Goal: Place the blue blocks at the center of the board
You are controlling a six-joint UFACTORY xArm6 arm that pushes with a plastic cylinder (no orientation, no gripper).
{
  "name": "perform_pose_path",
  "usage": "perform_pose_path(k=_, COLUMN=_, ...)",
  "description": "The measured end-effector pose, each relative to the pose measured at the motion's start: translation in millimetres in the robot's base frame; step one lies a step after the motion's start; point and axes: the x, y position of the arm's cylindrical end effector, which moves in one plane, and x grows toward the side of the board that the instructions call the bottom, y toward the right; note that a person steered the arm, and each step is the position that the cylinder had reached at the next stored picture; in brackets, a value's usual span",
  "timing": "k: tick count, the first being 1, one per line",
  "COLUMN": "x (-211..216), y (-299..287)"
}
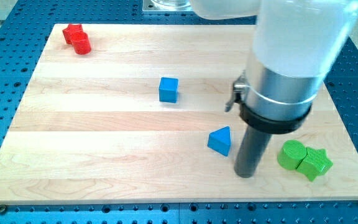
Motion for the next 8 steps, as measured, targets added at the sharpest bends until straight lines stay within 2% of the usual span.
perform_pose_path(k=1, x=-33.0, y=-44.2)
perform_pose_path(k=2, x=-59.3, y=-128.3)
perform_pose_path(k=4, x=-56.4, y=-45.9)
perform_pose_path(k=6, x=-103.9, y=-135.1)
perform_pose_path(k=8, x=-106.1, y=-129.6)
